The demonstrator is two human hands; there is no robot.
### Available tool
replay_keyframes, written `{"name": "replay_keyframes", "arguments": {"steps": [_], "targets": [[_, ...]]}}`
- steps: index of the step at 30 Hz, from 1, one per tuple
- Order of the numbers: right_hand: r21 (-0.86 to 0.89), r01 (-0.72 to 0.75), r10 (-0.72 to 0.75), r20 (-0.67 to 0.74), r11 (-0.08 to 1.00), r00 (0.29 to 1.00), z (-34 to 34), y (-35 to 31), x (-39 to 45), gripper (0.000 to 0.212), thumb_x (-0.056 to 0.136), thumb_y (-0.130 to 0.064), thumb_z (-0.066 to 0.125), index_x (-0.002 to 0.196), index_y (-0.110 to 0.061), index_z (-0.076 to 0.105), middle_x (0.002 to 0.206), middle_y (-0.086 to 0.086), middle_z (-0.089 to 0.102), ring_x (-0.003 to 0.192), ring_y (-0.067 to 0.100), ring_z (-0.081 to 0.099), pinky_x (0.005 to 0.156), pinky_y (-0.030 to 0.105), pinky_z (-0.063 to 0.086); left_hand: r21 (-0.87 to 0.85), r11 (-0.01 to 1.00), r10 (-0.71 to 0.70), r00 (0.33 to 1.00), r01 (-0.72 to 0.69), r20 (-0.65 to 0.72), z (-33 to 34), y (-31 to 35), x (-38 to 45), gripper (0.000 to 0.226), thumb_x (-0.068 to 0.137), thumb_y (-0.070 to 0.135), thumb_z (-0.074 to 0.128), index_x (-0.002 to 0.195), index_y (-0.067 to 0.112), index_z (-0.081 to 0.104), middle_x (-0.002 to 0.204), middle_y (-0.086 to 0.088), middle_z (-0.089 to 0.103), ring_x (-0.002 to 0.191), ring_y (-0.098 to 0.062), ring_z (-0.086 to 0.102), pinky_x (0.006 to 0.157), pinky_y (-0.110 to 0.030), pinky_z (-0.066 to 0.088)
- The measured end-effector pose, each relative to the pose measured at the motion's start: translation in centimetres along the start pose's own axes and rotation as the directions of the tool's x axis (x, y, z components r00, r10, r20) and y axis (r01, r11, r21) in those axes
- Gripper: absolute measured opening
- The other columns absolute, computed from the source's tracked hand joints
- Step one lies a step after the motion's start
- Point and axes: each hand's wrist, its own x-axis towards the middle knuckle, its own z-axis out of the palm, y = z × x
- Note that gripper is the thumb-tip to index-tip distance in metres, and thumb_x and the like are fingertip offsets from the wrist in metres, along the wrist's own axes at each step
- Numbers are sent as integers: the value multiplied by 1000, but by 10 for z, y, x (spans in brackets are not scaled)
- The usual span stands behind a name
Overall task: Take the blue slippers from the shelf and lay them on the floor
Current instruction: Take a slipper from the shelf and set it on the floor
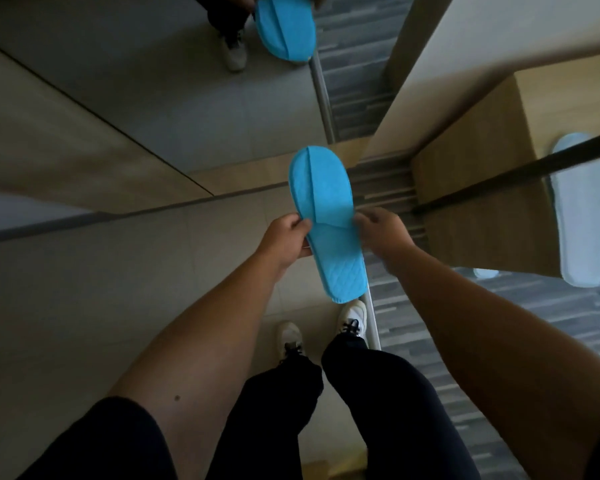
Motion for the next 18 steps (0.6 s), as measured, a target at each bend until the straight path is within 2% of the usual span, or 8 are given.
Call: {"name": "replay_keyframes", "arguments": {"steps": [3, 5, 7, 11, 13, 15, 18], "targets": [[61, -53, 49, 74, 997, 996, 12, 27, 54, 16, 92, -17, 60, 96, -5, 69, 92, 16, 67, 81, 26, 63, 68, 34, 56, 15, 1000, -21, 1000, 21, -20, 5, -23, 58, 19, 99, 15, 46, 110, 8, 60, 108, -12, 66, 95, -26, 67, 83, -38, 57], [75, -88, 82, 84, 993, 993, 26, 53, 96, 20, 92, -17, 61, 99, 0, 68, 92, 18, 66, 81, 27, 63, 70, 37, 57, 82, 997, -2, 997, 8, -74, 8, -45, 105, 16, 97, 18, 50, 103, 11, 63, 108, -13, 68, 97, -28, 67, 85, -40, 57], [53, -96, 91, 80, 994, 993, 41, 82, 137, 21, 91, -16, 62, 100, 2, 68, 91, 21, 66, 78, 26, 62, 69, 38, 56, 196, 981, 34, 991, -8, -129, 11, -71, 153, 12, 94, 23, 55, 95, 16, 64, 101, -12, 69, 91, -26, 67, 85, -43, 55], [-1, -75, 75, 66, 997, 995, 77, 141, 218, 12, 91, -13, 63, 88, -2, 68, 78, 17, 64, 68, 23, 59, 64, 34, 52, 316, 949, 74, 974, -3, -214, 14, -130, 247, 17, 89, 29, 60, 91, 14, 66, 93, -12, 71, 79, -22, 63, 80, -41, 55], [-47, -69, 71, 52, 997, 996, 98, 171, 257, 16, 91, -14, 63, 89, 1, 70, 80, 18, 66, 73, 26, 63, 72, 40, 55, 342, 940, 94, 962, 0, -256, 17, -162, 288, 24, 89, 30, 59, 93, 7, 67, 96, -17, 71, 77, -20, 60, 75, -36, 53], [-112, -71, 76, 45, 991, 996, 115, 196, 294, 20, 90, -16, 64, 95, 2, 71, 91, 21, 69, 84, 30, 65, 83, 44, 54, 366, 931, 108, 957, -2, -271, 21, -188, 322, 23, 91, 25, 57, 97, 5, 67, 98, -18, 70, 80, -21, 61, 73, -31, 49], [-210, -67, 77, 40, 975, 996, 136, 220, 334, 24, 90, -17, 63, 101, 3, 70, 102, 24, 69, 95, 35, 66, 84, 41, 53, 412, 911, 111, 950, 20, -291, 25, -216, 360, 23, 92, 20, 55, 103, 3, 67, 107, -18, 69, 97, -30, 65, 82, -35, 51]]}}
